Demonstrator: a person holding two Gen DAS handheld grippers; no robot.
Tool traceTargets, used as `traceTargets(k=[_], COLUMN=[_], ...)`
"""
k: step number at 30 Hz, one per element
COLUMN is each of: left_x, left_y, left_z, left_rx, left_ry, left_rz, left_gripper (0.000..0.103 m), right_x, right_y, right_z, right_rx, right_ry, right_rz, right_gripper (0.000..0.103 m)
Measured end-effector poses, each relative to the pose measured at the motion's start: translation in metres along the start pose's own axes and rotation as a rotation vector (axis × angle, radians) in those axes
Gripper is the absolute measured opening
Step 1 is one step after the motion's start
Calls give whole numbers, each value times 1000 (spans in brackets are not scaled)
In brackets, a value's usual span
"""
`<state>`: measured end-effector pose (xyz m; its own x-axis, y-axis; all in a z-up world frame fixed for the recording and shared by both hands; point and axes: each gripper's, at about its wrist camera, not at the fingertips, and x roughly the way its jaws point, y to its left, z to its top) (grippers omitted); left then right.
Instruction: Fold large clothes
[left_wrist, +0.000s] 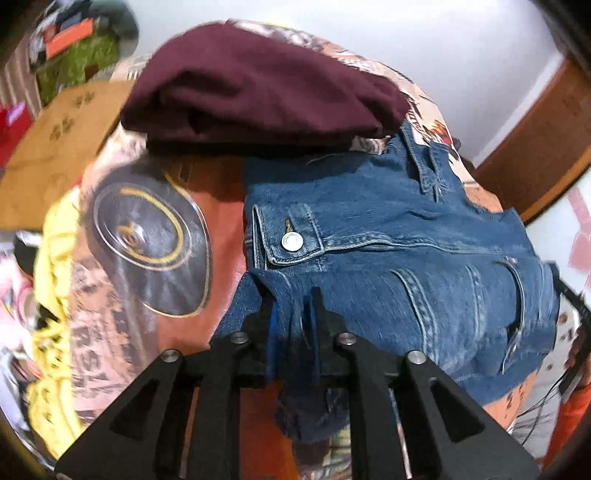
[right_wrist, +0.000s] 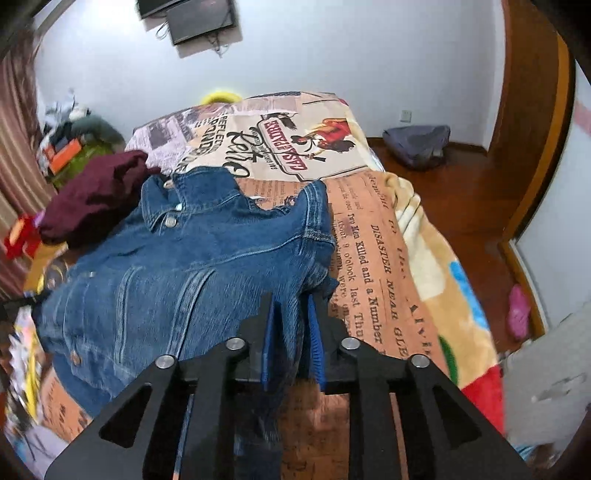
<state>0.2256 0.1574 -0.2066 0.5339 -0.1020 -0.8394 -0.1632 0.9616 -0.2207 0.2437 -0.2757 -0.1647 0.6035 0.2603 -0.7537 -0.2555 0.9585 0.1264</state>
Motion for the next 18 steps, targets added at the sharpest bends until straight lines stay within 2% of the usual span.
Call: traceTargets(k=[1,3,5,6,8,14,18], left_x=[-3,-22,-33,-38,-42,-18,-5], left_y=[-2,-4,-6,-6,-5,-8,1], left_z=[0,-4,-9,-12,-18,-40,-49], left_rx=[15,42,49,54,64,79,38], left_ry=[-11,-51,-85,-87,-66,62,93], left_rz=[9,11,5,-1,-15,-56,-154], left_gripper=[26,47,59,66,73,74,74], right_x=[-4,-10,-15,-19,-21,-24,-16], right_y=[1,3,5,6,9,16,15], right_z=[-1,-5,-9,-12,-15,-26,-38], right_rx=[-11,-21,-25,-28,-31,-61,-38], right_ry=[5,7,4,9,26,84,118], right_rz=[4,15,15,16,32,75,84], right_gripper=[25,36,42,43,43,44,44])
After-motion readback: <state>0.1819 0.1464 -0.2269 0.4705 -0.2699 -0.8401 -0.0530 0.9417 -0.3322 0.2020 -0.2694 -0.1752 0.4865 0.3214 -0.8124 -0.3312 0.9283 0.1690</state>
